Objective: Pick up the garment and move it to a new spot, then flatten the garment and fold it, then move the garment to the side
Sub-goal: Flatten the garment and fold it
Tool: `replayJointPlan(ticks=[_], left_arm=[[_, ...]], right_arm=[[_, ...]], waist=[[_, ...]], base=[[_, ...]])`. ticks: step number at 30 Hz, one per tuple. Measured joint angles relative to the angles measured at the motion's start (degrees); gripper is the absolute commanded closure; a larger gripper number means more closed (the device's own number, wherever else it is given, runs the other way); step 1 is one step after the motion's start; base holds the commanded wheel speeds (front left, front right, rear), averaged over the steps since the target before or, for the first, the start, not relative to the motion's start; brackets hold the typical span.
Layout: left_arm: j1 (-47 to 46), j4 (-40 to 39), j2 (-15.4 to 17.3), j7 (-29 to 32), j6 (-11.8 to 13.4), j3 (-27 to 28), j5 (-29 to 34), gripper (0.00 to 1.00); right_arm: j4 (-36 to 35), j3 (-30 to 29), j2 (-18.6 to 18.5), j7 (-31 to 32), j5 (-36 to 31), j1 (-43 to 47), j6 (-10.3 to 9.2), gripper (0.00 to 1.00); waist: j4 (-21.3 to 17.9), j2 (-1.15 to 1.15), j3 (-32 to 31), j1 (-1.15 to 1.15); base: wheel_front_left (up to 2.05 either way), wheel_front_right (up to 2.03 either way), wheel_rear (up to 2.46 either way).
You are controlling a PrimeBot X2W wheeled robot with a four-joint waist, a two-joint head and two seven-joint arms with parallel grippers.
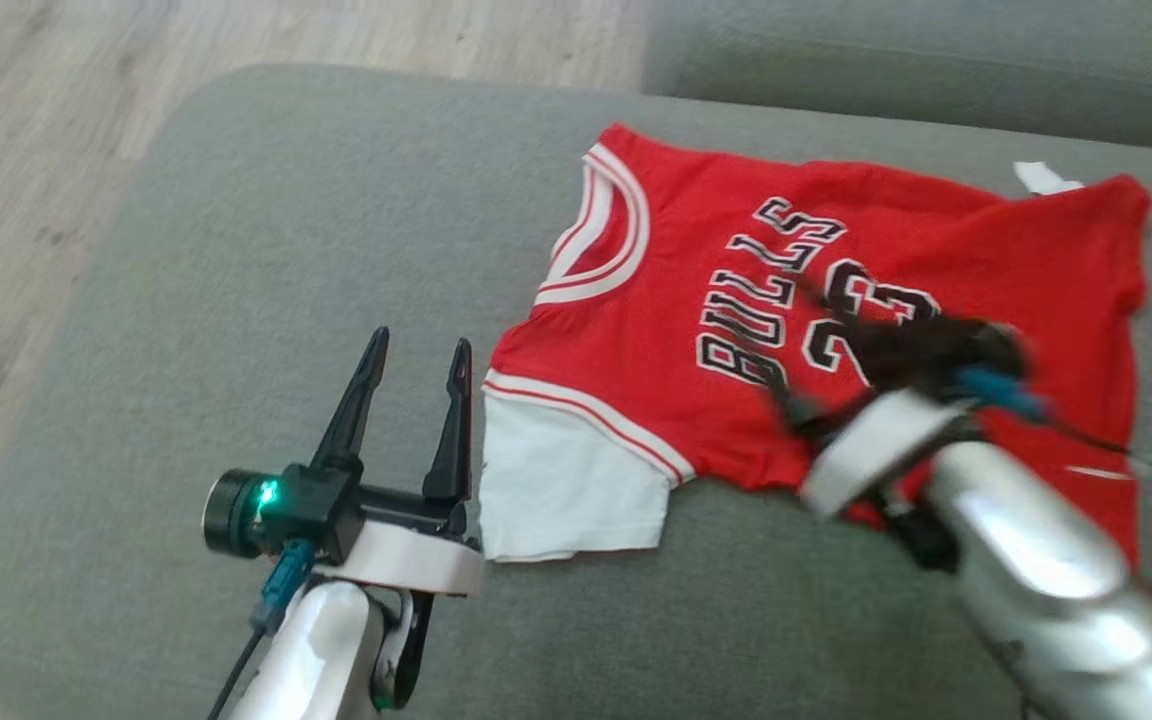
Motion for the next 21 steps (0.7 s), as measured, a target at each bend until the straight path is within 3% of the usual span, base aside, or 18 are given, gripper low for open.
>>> replayJointPlan(ticks=[5, 10, 15, 21], left_arm=[[1.37, 0.01, 0.01, 0.00, -0.43, 0.60, 0.02, 0.00], [3.18, 0.51, 0.02, 0.00, -0.53, 1.59, 0.41, 0.00], [4.87, 1.56, 0.05, 0.00, -0.69, 2.03, 0.57, 0.00], [6.45, 1.38, 0.07, 0.00, -0.74, 3.38, 1.00, 0.00]], right_arm=[[-0.82, -22.71, 1.85, -0.33, -7.28, 10.04, 0.00, 0.00], [-8.11, -40.53, 7.88, -0.47, -14.55, 21.86, 0.00, 0.00], [-13.48, -46.68, 12.41, -0.47, -17.86, 29.77, 0.00, 0.00], [-17.20, -48.36, 13.95, -0.47, -19.81, 32.63, 0.00, 0.00]], waist=[[-2.65, 0.00, -1.24, 0.00], [-5.21, 0.00, -2.15, 0.00], [-6.65, 0.00, -2.60, 0.00], [-7.98, 0.00, -2.88, 0.00]], base=[[0.00, 0.00, 0.00], [0.00, 0.00, 0.00], [0.00, 0.00, 0.00], [0.00, 0.00, 0.00]])
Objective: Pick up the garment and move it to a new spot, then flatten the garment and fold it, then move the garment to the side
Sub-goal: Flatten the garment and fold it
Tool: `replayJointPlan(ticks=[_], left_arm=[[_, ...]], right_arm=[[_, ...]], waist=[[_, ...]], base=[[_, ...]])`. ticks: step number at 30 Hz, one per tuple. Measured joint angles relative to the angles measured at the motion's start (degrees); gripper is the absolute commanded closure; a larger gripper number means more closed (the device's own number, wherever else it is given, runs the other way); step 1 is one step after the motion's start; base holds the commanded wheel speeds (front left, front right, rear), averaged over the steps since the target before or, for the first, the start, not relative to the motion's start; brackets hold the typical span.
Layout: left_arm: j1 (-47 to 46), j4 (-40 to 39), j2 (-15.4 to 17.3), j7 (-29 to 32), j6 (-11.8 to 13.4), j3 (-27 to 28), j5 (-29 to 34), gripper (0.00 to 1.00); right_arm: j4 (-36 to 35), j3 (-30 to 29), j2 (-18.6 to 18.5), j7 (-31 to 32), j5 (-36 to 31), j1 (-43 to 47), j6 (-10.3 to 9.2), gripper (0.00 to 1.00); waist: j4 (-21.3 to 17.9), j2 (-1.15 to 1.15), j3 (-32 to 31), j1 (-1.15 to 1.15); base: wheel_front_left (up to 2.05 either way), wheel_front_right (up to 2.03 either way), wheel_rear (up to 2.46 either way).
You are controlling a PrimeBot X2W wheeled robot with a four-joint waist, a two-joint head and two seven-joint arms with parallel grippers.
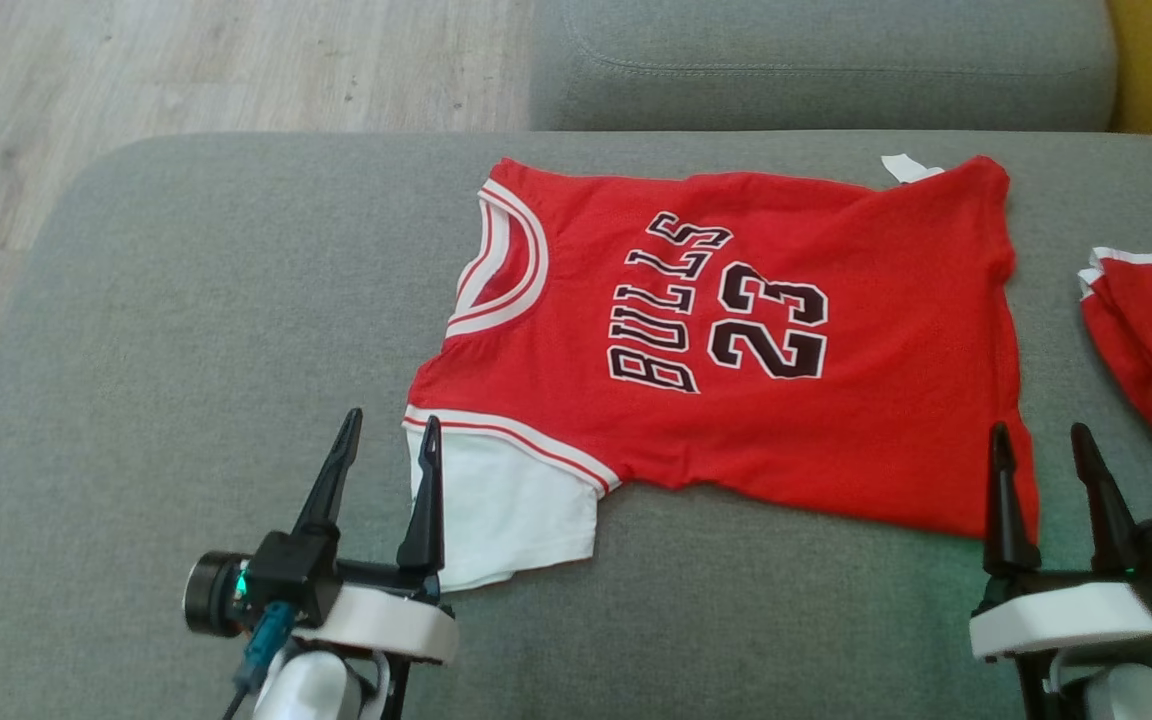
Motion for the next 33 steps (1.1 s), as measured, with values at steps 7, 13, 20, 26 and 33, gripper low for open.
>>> replayJointPlan(ticks=[7, 13, 20, 26, 33], left_arm=[[0.24, 3.36, 0.01, 0.01, -0.71, -0.19, 0.52, 0.00], [0.24, 9.16, 0.21, 4.65, -0.71, -0.68, 0.38, 0.00], [0.22, 13.82, 0.48, 12.94, 1.93, -1.57, 0.64, 0.00], [0.19, 15.53, 0.48, 17.50, 2.92, -1.60, 0.67, 0.00], [-1.30, 15.18, 0.70, 19.96, 1.72, -2.22, 0.03, 0.00]], right_arm=[[-0.92, 0.86, 0.34, -0.01, 0.13, -0.02, 0.00, 0.00], [-0.94, 1.91, 0.35, 0.00, 1.20, 0.07, 0.00, 0.00], [-0.62, 2.26, 0.35, 0.00, 1.62, 0.31, 0.00, 0.00], [-0.63, 2.13, 0.35, 0.00, 1.62, 0.31, 0.00, 0.00], [-0.63, 1.91, 0.35, 0.00, 1.63, 0.29, 0.00, 0.00]], waist=[[-0.95, 0.00, -0.15, 0.00], [-1.67, 0.00, -0.57, 0.00], [-2.14, 0.00, -0.66, 0.00], [-2.40, 0.00, 0.00, 0.00], [-2.71, 0.00, 1.09, 0.00]], base=[[0.00, 0.00, 0.00], [0.00, 0.00, 0.00], [0.00, 0.00, 0.00], [0.00, 0.00, 0.00], [0.00, 0.00, 0.00]])
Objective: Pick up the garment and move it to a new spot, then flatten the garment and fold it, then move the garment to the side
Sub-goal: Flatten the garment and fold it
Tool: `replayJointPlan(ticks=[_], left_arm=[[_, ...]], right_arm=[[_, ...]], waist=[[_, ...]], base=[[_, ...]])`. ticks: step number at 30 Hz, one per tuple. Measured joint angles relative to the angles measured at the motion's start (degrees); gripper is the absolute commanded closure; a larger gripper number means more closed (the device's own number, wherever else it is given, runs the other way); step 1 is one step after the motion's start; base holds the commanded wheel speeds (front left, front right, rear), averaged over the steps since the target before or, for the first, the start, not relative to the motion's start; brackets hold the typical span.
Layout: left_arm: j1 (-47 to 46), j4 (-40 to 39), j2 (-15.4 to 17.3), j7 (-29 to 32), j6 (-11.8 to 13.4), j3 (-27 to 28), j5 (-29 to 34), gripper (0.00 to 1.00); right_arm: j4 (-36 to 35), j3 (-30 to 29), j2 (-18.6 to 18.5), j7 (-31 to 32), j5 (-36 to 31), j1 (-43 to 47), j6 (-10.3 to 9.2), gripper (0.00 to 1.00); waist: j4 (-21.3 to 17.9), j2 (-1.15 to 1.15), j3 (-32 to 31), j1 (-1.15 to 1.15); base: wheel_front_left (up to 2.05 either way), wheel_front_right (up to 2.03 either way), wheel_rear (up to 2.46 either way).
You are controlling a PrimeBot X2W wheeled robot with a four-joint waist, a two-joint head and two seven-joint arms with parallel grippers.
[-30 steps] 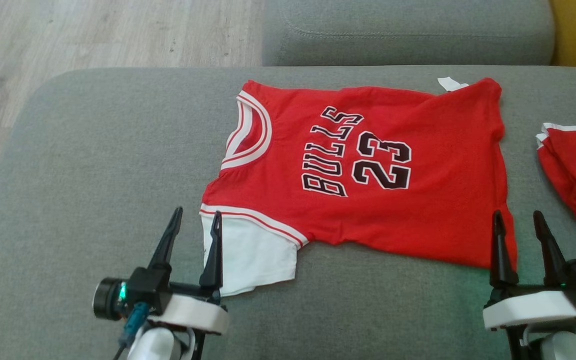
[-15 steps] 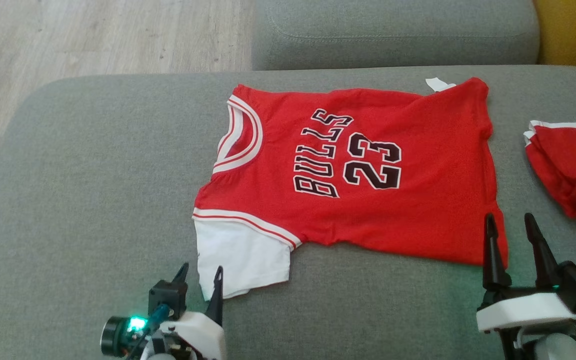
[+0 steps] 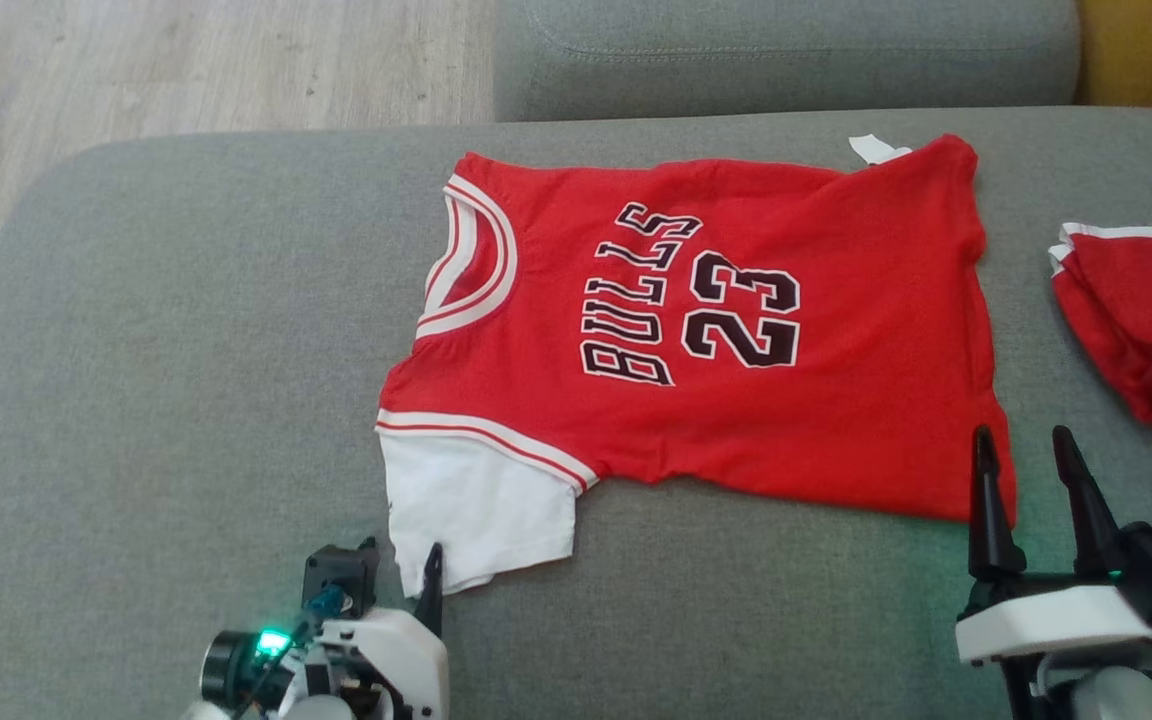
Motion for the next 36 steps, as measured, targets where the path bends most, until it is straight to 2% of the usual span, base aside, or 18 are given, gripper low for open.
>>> replayJointPlan(ticks=[1, 2, 3, 8, 13, 21, 29, 36], left_arm=[[-0.09, -0.14, 0.08, 0.44, -0.54, -0.21, -0.35, 0.31], [-0.16, -0.37, 0.15, 0.78, -0.99, -0.42, -0.62, 0.76], [-0.22, -0.56, 0.18, 0.87, -1.42, -0.67, -0.87, 1.00], [-0.03, -2.25, 0.22, 0.00, -1.99, -1.18, -1.69, 1.00], [-0.32, -7.34, 0.35, -8.25, -1.21, -0.40, -1.69, 1.00], [-0.92, -11.49, 0.41, -15.82, -0.51, 0.32, -1.69, 1.00], [-1.14, -13.30, 0.40, -18.01, -0.48, 0.13, -1.64, 1.00], [-1.57, -13.30, 0.40, -18.51, -0.51, -0.43, -1.64, 1.00]], right_arm=[[0.01, -0.01, 0.00, 0.00, 0.01, 0.00, 0.00, 0.00], [0.07, -0.08, 0.00, 0.00, 0.04, -0.01, 0.00, 0.00], [0.24, -0.23, 0.00, 0.00, 0.19, -0.02, 0.00, 0.00], [2.59, -2.13, 0.01, 0.00, 0.10, -0.04, 0.00, 0.00], [7.13, -4.43, 0.02, 0.74, -0.07, -0.09, 0.00, 0.00], [13.04, -5.70, 0.05, 2.91, 0.86, -1.19, 0.00, 0.00], [20.24, -5.52, 0.05, 3.70, 5.94, -5.22, 0.00, 0.00], [26.68, -4.85, 0.00, 3.21, 7.26, -8.01, 0.00, 0.00]], waist=[[-0.02, 0.00, 0.09, 0.00], [-0.03, 0.00, 0.16, 0.00], [-0.04, 0.00, 0.20, 0.00], [0.01, 0.00, -0.08, 0.00], [0.23, 0.00, -0.56, 0.00], [0.65, 0.00, -0.61, 0.00], [1.35, 0.00, 0.27, 0.00], [2.22, 0.00, 0.86, 0.00]], base=[[0.00, 0.00, 0.00], [0.00, 0.00, 0.00], [0.00, 0.00, 0.00], [0.00, 0.00, 0.00], [0.00, 0.00, 0.00], [0.00, 0.00, 0.00], [0.00, 0.00, 0.00], [0.00, 0.00, 0.00]])
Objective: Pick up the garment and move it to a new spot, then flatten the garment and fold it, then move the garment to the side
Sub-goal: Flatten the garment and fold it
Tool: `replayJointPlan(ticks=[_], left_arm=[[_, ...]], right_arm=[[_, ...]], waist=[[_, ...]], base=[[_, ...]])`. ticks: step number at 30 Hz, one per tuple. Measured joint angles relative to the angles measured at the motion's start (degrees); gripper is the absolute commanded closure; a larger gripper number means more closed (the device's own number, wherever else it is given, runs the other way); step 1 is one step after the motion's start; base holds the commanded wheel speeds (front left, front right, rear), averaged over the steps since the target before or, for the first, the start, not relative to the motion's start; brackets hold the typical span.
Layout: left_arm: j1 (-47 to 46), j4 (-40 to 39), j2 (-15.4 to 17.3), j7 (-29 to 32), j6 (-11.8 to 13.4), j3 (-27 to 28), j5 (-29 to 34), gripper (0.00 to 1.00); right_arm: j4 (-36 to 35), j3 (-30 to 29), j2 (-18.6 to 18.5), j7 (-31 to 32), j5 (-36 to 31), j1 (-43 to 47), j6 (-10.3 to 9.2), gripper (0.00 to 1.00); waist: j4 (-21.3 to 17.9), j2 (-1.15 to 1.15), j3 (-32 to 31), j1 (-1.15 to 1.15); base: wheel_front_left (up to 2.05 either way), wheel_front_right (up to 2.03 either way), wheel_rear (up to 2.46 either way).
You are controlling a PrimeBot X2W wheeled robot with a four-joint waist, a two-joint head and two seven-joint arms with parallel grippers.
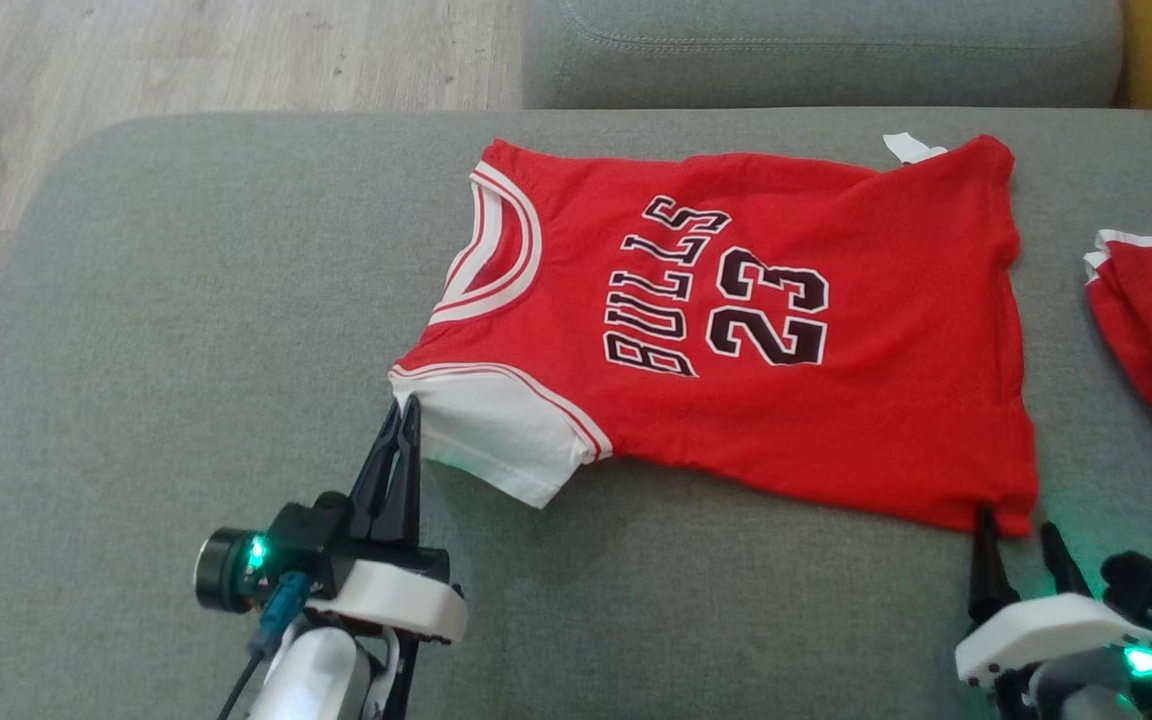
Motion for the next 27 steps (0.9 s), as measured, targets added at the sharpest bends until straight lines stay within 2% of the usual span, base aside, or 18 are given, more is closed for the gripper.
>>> replayJointPlan(ticks=[2, 3, 5, 9, 12, 16, 20, 23, 27], left_arm=[[-0.24, 0.09, 0.03, 0.00, -0.37, -0.32, 0.00, 1.00], [-0.31, 0.11, 0.03, 0.00, -0.42, -0.45, 0.00, 1.00], [-0.36, 0.20, 0.10, 0.00, -0.41, -0.60, 0.00, 1.00], [-0.36, 0.73, 0.66, 0.00, -0.40, -0.62, -0.01, 1.00], [-0.36, 0.54, 1.03, -0.15, -0.15, -0.11, -0.51, 1.00], [-0.64, -1.64, 1.99, -0.48, 0.10, 1.21, -0.83, 1.00], [-3.71, -5.50, 2.10, -0.43, -0.46, 3.74, -4.22, 1.00], [-8.29, -9.28, 2.20, 0.75, -1.00, 6.42, -7.44, 1.00], [-14.91, -14.85, 3.09, 3.20, -1.42, 8.59, -9.35, 1.00]], right_arm=[[0.96, 0.46, -0.02, -0.32, 0.16, -0.87, 0.00, 0.00], [1.43, 0.77, -0.03, -0.65, 0.29, -1.27, 0.00, 0.19], [1.97, 1.45, -0.07, -0.97, 0.32, -1.83, 0.00, 1.00], [2.05, 2.57, -0.02, -1.85, 0.80, -2.30, 0.00, 1.00], [-0.37, 3.46, 0.00, -2.12, 1.00, -2.31, 0.00, 1.00], [-7.54, 5.10, 0.02, -2.64, 0.99, -2.54, 0.00, 1.00], [-15.38, 5.17, -0.03, -2.44, -1.91, -3.63, 0.00, 1.00], [-21.47, 5.68, -0.42, -0.36, -2.92, -5.88, 0.00, 1.00], [-29.76, 6.55, -2.76, 3.60, -3.33, -9.92, 0.00, 1.00]], waist=[[0.09, 0.00, 0.14, 0.00], [0.10, 0.00, 0.18, 0.00], [0.05, 0.00, 0.25, 0.00], [-0.28, 0.00, -0.16, 0.00], [-0.68, 0.00, -0.97, 0.00], [-1.49, 0.00, -2.67, 0.00], [-2.43, 0.00, -4.75, 0.00], [-3.21, 0.00, -6.10, 0.00], [-3.95, 0.00, -7.40, 0.00]], base=[[0.00, 0.00, 0.00], [0.00, 0.00, 0.00], [0.00, 0.00, 0.00], [0.00, 0.00, 0.00], [0.00, 0.00, 0.00], [0.00, 0.00, 0.00], [0.00, 0.00, 0.00], [0.00, 0.00, 0.00], [0.00, 0.00, 0.00]])
